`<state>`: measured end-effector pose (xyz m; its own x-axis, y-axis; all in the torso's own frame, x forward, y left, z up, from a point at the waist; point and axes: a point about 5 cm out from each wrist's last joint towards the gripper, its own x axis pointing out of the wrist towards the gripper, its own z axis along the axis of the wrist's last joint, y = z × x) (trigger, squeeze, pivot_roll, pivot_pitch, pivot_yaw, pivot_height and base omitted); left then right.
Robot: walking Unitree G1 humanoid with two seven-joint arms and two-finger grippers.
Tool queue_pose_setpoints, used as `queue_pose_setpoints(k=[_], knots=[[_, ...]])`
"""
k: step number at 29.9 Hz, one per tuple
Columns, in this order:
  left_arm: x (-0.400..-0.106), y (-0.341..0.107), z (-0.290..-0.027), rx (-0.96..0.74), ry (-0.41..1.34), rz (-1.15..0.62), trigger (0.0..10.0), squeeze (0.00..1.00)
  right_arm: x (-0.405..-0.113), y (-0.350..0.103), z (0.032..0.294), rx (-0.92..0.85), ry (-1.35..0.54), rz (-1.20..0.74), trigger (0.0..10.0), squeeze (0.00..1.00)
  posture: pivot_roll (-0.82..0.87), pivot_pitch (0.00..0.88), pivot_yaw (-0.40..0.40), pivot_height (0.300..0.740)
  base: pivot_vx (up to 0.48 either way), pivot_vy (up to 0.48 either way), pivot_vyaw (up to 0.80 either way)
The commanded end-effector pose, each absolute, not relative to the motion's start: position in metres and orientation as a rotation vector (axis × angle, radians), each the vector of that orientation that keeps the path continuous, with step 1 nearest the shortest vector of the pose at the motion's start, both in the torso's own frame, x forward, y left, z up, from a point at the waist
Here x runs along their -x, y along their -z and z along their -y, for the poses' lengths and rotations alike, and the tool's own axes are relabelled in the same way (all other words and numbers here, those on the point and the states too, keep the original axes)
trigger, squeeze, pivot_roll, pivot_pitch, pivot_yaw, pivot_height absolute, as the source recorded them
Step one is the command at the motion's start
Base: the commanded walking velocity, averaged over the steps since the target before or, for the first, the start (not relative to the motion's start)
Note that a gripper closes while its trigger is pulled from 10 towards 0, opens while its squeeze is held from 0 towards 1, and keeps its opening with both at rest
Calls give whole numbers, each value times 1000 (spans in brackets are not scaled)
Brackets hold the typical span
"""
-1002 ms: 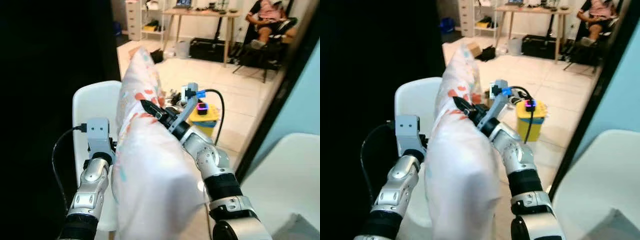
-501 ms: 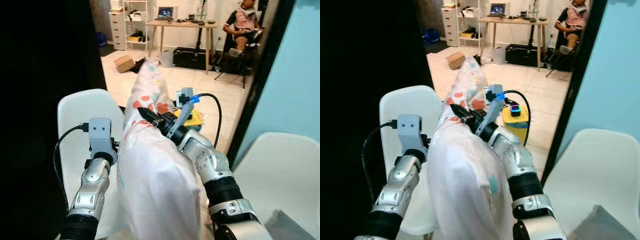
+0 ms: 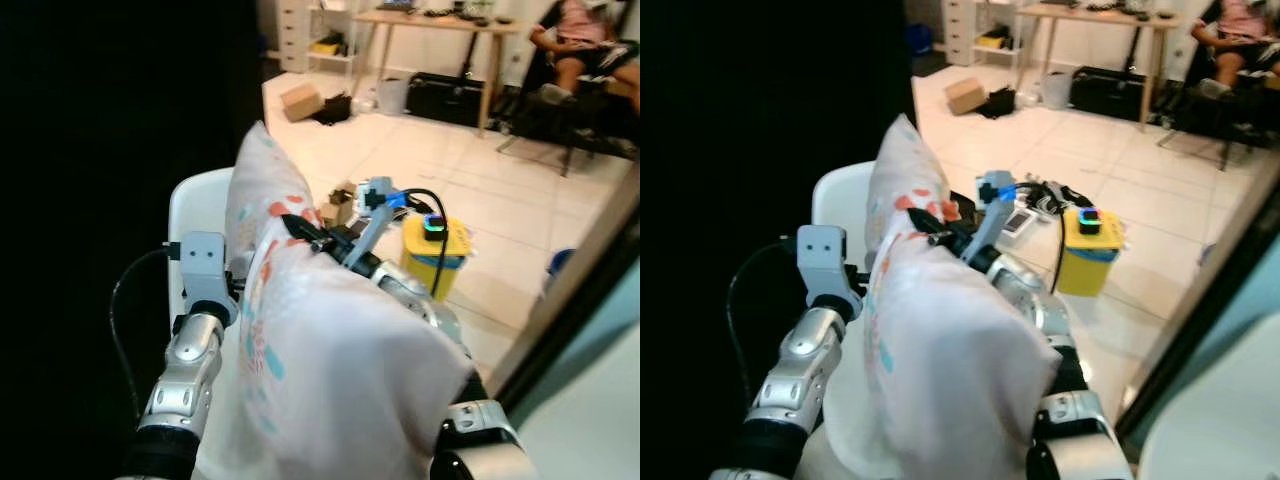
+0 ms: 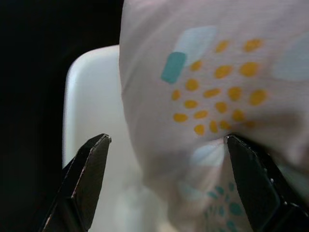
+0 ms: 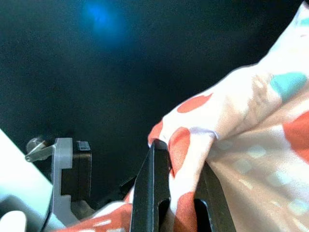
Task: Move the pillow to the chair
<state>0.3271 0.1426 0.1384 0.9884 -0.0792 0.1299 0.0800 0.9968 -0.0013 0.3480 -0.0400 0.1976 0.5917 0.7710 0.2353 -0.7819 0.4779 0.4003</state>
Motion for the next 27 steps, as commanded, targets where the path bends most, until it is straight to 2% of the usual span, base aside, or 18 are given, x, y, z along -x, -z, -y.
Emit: queue_pose_setpoints(k=[1,6,9,11,21,23,27], knots=[[-324,-136,-131,-32,144,126,10000,0,-345,-218,34,-497,-1012,107,10000,0,-202,0,-1,728,0,-480,0],[-324,-136,-129,-27,142,125,10000,0,-342,-217,32,-501,-1046,96,10000,0,-202,0,-1,728,0,-467,0],[-324,-136,-131,-15,125,124,10000,0,-337,-210,27,-445,-1100,54,10000,0,-202,0,-2,728,0,0,0],[-325,-137,-135,-20,101,129,10000,0,-326,-196,19,-324,-1180,-6,10000,0,-201,0,-4,728,0,0,0],[-326,-144,-151,-53,0,162,10000,0,-318,-192,10,-282,-1262,-32,10000,0,-195,0,-8,728,0,0,0],[-326,-161,-163,-108,-100,221,10000,0,-315,-181,6,-141,-1288,-81,10000,0,-187,0,-16,718,0,0,0],[-325,-172,-168,-140,-145,262,10000,0,-314,-178,5,-101,-1299,-91,10000,0,-183,0,-19,708,0,0,0]])
